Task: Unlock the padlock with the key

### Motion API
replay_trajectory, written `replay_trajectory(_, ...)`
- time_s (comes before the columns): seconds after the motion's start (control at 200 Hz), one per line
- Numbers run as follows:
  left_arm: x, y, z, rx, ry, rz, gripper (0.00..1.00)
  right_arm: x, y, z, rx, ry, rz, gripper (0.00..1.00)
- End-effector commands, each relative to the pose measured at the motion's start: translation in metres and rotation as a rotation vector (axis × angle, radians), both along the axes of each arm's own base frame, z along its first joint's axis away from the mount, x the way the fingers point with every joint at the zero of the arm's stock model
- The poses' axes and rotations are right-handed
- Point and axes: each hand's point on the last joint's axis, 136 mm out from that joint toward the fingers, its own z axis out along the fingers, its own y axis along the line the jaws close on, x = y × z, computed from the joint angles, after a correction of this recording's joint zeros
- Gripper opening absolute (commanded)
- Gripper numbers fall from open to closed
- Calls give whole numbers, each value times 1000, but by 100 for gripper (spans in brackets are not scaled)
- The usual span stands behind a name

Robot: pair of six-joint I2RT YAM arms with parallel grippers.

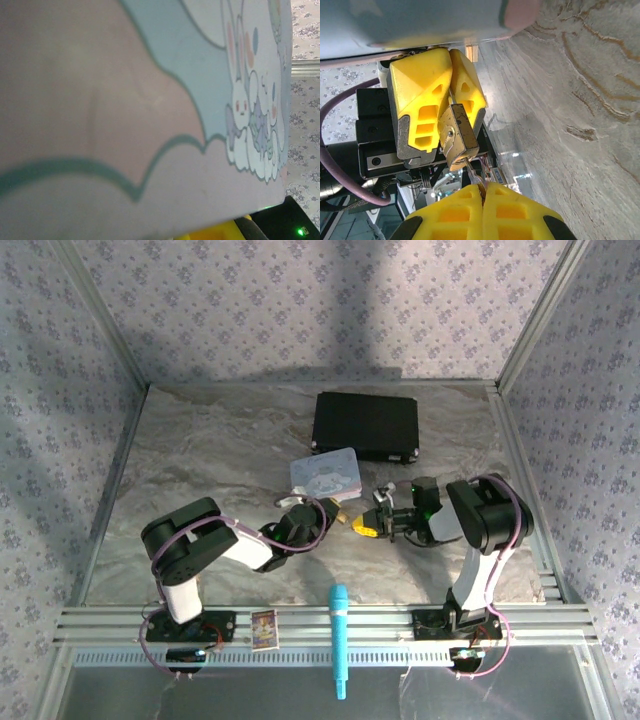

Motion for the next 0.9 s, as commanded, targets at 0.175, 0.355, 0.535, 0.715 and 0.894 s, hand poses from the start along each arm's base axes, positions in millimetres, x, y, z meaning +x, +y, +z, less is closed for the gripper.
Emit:
replay_trajectory(0.175,-13,-21,17,-114,23,-87,0,15,-13,-10,-86,-37,-57,0)
replay_trajectory(0.355,-16,-22,17,-85,32,-105,0,17,-14,-16,-112,-32,-51,0)
replay_trajectory(0.535,-18,-24,14,-67,45,-117,0,23,-17,-12,-103,-46,-66,0)
replay_trajectory(0.715,-20,-31,13,-72,53,-153,0,25,-20,-9,-103,-58,-77,0)
replay_trajectory(0.894,-23,-38,16,-71,54,-187,0,27,-21,-7,-100,-63,-84,0)
